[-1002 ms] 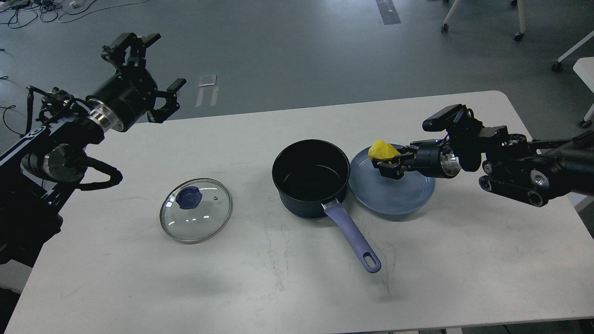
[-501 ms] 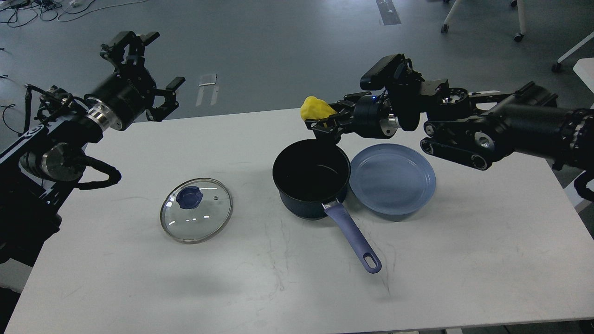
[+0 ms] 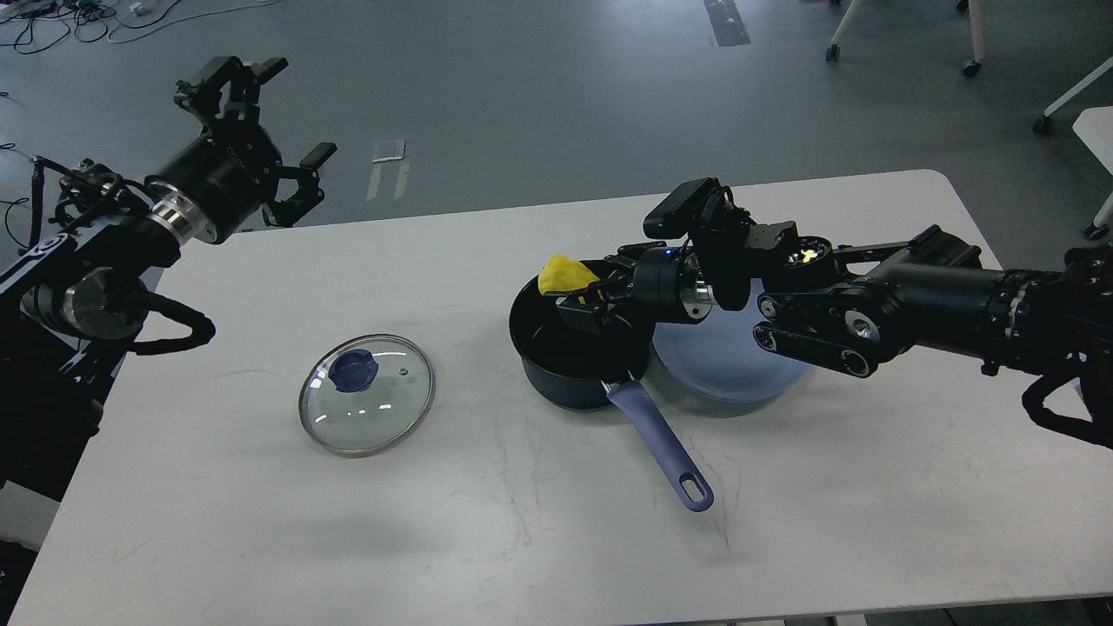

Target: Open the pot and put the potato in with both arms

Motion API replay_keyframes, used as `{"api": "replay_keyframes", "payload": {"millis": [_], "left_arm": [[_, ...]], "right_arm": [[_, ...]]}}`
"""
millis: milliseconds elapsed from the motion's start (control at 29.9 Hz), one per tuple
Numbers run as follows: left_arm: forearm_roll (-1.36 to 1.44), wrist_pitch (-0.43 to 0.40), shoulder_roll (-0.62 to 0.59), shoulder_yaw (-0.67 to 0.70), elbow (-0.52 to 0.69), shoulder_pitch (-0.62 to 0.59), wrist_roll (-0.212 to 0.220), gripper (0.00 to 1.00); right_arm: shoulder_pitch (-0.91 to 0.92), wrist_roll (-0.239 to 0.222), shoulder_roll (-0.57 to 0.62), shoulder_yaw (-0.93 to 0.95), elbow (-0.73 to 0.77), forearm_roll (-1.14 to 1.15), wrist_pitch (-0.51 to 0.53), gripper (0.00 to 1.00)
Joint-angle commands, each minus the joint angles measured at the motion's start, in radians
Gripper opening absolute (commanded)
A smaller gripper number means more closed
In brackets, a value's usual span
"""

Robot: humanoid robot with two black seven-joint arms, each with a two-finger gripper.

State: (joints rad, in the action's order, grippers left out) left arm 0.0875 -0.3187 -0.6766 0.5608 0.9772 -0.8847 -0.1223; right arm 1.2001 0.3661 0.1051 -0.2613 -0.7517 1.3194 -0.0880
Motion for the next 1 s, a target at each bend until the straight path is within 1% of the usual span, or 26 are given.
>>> {"api": "replay_keyframes", "payload": {"millis": [0, 234, 301, 401, 501, 534, 568, 635, 701, 768, 835, 969], "left_arm": [[-0.002, 0.003, -0.001, -0.001, 0.000, 0.001, 0.000, 0.98], [-0.006, 0.003, 0.008, -0.002, 0.000, 0.004, 0.003, 0.98], [-0.008, 0.004, 0.014, -0.001, 0.000, 0.003, 0.003, 0.98], [-0.012, 0.003, 0.040, 0.001, 0.000, 0.004, 0.003, 0.98], [-0.014, 0.004, 0.051, 0.001, 0.000, 0.004, 0.003, 0.98], [-0.014, 0.006, 0.064, 0.001, 0.000, 0.004, 0.003, 0.98], [-0.015, 0.006, 0.072, 0.001, 0.000, 0.004, 0.003, 0.98], [-0.017, 0.010, 0.100, 0.002, -0.002, 0.007, 0.001, 0.98], [-0.017, 0.012, 0.114, 0.002, -0.003, 0.012, 0.001, 0.98], [-0.018, 0.012, 0.129, 0.002, -0.006, 0.020, 0.000, 0.98], [-0.018, 0.012, 0.149, 0.011, -0.021, 0.023, 0.000, 0.98], [-0.020, 0.010, 0.166, 0.033, -0.041, 0.029, 0.000, 0.98]], "right_arm": [[0.012, -0.001, 0.005, 0.007, -0.003, -0.005, -0.003, 1.00], [0.012, -0.001, 0.039, 0.111, -0.005, -0.009, 0.004, 1.00], [0.012, -0.007, 0.053, 0.154, 0.000, -0.061, 0.007, 1.00], [0.010, -0.015, 0.068, 0.249, 0.006, -0.399, 0.020, 1.00], [0.007, -0.015, 0.068, 0.278, 0.005, -0.584, 0.034, 1.00], [0.006, -0.015, 0.068, 0.296, 0.005, -0.706, 0.043, 1.00], [0.004, -0.016, 0.068, 0.310, 0.005, -0.765, 0.047, 1.00], [-0.005, -0.024, 0.070, 0.374, 0.009, -0.964, 0.085, 1.00], [-0.013, -0.032, 0.076, 0.408, 0.011, -1.049, 0.115, 1.00], [-0.036, -0.042, 0.088, 0.473, 0.011, -1.158, 0.177, 1.00], [-0.079, -0.073, 0.090, 0.563, 0.011, -1.250, 0.252, 1.00], [-0.134, -0.127, 0.088, 0.651, 0.011, -1.273, 0.283, 1.00]]}}
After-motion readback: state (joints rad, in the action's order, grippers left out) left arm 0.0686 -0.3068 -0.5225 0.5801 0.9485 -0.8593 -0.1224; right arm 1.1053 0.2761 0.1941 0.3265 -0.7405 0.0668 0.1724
